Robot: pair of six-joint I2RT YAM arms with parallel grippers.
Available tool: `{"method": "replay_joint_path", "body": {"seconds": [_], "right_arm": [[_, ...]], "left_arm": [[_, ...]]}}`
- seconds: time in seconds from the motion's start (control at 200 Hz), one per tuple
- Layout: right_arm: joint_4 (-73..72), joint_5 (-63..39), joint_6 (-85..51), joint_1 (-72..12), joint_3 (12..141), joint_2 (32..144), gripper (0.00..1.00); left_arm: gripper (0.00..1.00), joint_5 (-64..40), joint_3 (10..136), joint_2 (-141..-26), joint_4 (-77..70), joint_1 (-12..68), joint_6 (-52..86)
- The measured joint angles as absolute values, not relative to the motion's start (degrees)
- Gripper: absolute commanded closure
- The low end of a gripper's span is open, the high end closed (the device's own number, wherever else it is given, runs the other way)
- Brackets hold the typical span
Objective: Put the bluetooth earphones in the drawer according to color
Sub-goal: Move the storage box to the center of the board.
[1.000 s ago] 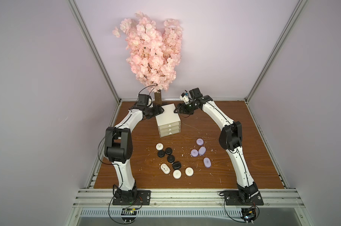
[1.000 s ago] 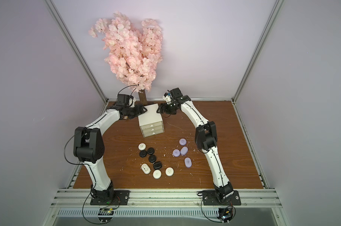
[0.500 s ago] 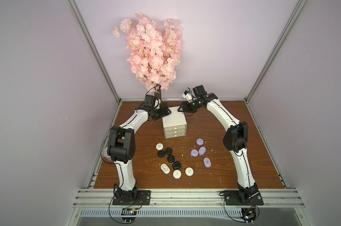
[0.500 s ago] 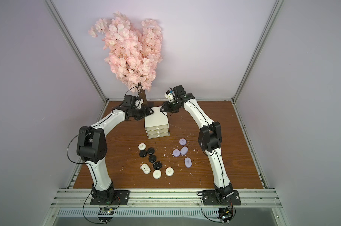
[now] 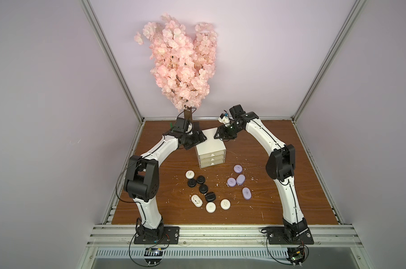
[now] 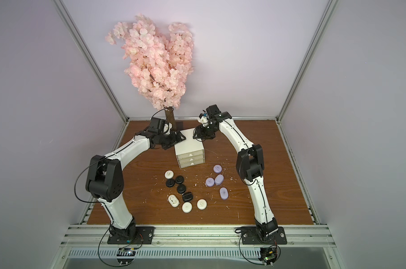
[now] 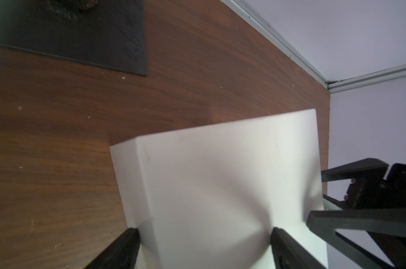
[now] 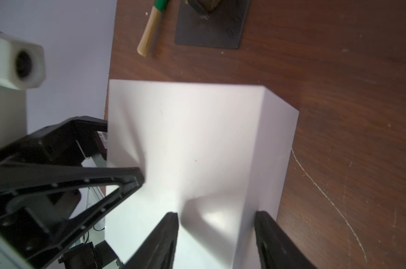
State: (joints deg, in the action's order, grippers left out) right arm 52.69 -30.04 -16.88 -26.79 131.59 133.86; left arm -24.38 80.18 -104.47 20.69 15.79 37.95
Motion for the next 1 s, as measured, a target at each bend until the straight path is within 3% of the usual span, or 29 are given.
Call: {"method": "replay_joint_path", "body": {"seconds": [0.385, 0.596, 0.756, 0.866, 0.996], "right_arm": [[54.3, -29.9, -16.4, -26.0, 132.2, 133.5, 0.49], [56.1, -27.8, -17.1, -25.0, 136.0, 133.5, 0.32], [56.2, -23.4, -19.7, -23.8, 138.1, 132.4, 0.29], [53.3, -19.6, -22.8, -23.0, 130.0, 126.7, 0.3], [43.9, -17.1, -29.4, -22.0, 108.8, 112.2, 0.31]], "left_arm": [[0.07, -21.8, 79.7, -103.6, 21.1, 17.9, 40.7], [0.05, -21.8, 79.6, -103.5, 21.6, 18.2, 41.1], [0.03, -21.9, 79.7, -103.5, 22.1, 18.3, 41.1], [0.01, -22.0, 80.4, -103.5, 23.5, 18.4, 41.0], [0.01, -21.9, 81.4, -103.5, 26.3, 18.6, 40.0]]}}
